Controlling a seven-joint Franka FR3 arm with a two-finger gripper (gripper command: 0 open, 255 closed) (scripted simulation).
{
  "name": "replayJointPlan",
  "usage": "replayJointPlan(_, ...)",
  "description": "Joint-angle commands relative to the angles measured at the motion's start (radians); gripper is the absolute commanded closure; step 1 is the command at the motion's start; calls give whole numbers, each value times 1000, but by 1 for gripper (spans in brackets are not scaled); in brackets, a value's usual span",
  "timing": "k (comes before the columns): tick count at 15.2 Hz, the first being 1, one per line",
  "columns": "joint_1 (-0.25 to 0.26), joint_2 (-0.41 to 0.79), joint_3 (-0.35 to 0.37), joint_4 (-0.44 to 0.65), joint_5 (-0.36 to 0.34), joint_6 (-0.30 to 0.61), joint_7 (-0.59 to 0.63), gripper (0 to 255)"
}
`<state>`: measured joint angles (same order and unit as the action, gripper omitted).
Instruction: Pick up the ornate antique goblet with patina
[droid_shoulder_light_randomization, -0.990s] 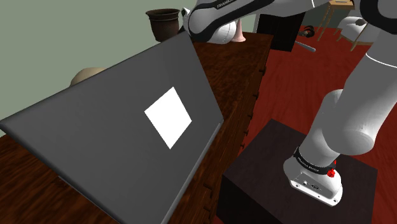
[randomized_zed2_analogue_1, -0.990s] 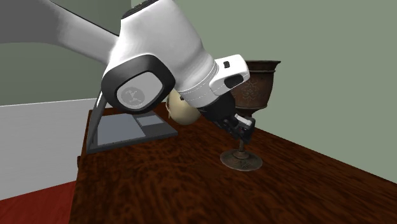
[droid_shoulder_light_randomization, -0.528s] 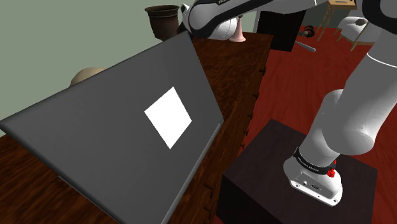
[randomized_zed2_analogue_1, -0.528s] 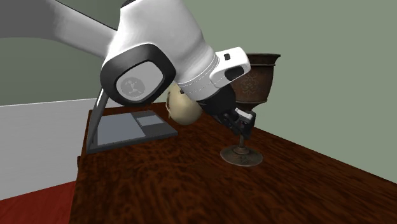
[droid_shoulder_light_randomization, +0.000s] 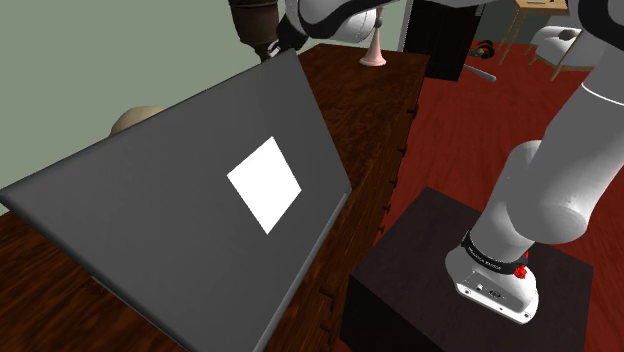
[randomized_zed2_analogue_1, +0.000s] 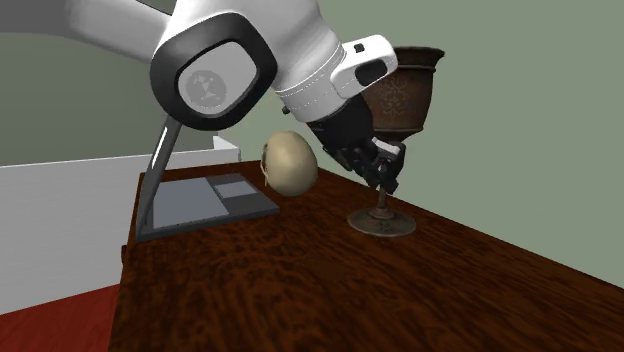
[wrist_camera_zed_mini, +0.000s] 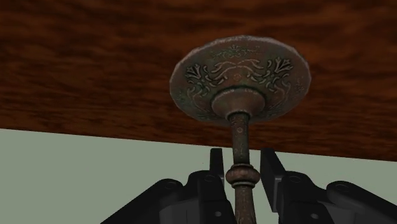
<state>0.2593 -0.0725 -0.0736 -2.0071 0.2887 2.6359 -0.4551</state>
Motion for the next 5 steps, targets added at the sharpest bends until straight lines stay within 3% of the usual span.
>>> replayJointPlan(1,-2,-10,1,19,-13,-26,14,255)
replayJointPlan(5,-4,-14,1,43,-24,-53,25,255)
